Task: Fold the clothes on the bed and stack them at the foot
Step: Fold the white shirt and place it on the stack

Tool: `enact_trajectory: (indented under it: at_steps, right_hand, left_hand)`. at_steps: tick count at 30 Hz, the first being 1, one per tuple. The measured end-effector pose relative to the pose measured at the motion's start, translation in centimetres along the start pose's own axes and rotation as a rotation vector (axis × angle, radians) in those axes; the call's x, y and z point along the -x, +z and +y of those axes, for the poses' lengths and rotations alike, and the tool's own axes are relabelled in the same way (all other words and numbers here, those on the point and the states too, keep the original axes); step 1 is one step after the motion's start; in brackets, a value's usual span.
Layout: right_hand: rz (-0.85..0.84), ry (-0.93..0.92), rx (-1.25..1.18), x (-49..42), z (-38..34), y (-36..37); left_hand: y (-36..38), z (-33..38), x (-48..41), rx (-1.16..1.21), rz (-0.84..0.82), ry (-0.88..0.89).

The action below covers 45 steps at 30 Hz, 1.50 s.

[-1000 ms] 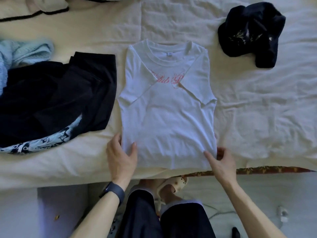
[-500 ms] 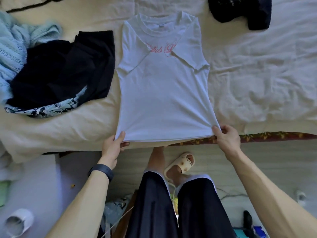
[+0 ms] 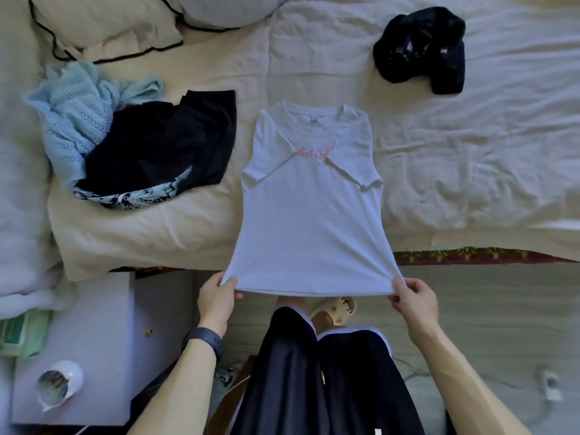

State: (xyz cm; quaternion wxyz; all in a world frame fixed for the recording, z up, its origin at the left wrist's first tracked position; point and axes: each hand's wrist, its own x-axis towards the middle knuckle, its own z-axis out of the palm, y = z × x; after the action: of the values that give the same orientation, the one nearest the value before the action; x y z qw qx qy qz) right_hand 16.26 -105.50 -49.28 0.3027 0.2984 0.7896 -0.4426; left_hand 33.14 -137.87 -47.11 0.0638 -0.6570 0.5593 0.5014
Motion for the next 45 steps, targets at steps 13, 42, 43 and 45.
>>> enact_trajectory:
  at_steps: [13, 42, 43, 45]
  right_hand:
    - [-0.309, -0.153, -0.201, -6.3, -13.4, 1.0]
    - [0.159, -0.332, 0.164, -24.7, -27.8, 14.5]
    - [0.158, -0.321, 0.152, -24.6, -27.8, 14.5]
    - [0.143, -0.295, 0.109, -23.9, -27.5, 14.4]
  left_hand:
    - [-0.9, 14.8, -5.5, -0.115, -0.342, 0.341]
    - [13.4, 28.9, -26.4, -0.347, 0.018, 0.512]
    - [13.4, 28.9, -26.3, -0.33, 0.01, 0.496]
    - [13.1, 28.8, -25.4, -0.286, -0.006, 0.465]
